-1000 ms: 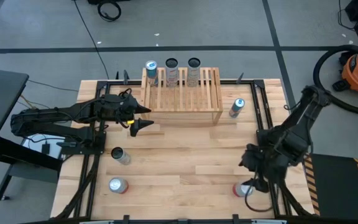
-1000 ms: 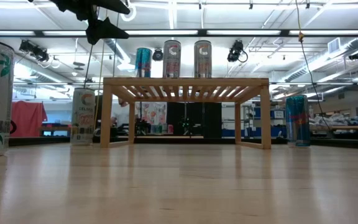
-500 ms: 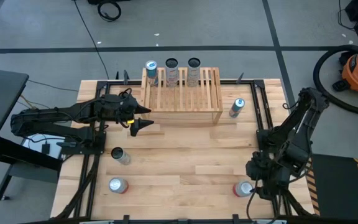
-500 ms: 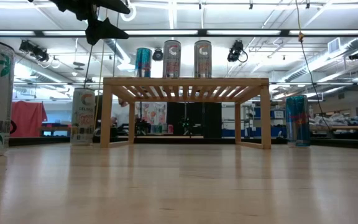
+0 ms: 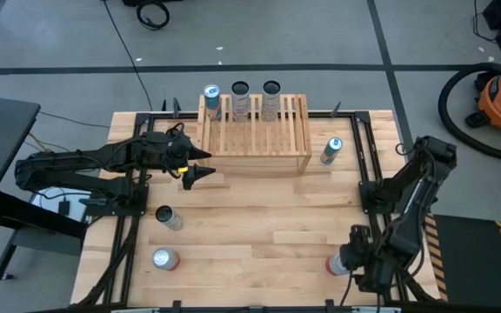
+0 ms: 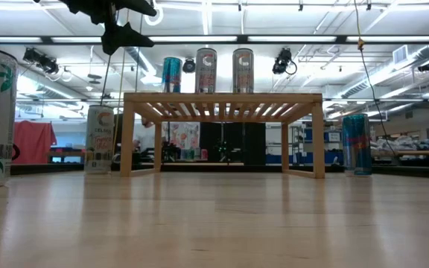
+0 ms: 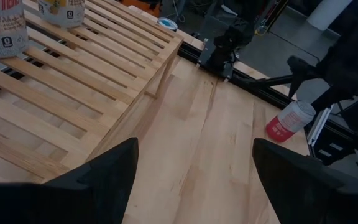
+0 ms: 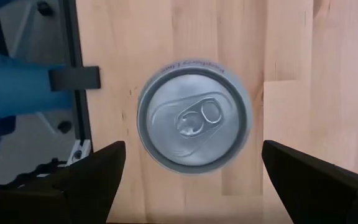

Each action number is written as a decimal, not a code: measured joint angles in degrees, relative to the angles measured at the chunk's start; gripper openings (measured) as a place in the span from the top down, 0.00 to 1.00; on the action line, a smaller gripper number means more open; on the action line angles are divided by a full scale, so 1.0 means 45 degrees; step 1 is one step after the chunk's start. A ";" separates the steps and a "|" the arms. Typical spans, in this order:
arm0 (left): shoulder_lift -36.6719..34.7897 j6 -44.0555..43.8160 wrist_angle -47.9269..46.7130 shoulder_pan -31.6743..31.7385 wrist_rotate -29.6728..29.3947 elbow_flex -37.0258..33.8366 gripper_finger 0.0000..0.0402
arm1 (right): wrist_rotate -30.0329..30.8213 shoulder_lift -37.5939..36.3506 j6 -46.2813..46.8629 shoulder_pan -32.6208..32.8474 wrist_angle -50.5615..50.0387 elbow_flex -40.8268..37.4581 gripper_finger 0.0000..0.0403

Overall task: Place canned beverage on shelf
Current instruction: Put the right pink white soda can on the shelf

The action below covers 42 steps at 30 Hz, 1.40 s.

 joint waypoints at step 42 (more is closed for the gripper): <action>0.0005 -0.0221 0.0087 0.0003 -0.0005 0.0000 0.21 | 0.0034 0.0537 0.0702 -0.1601 0.0183 -0.0044 0.28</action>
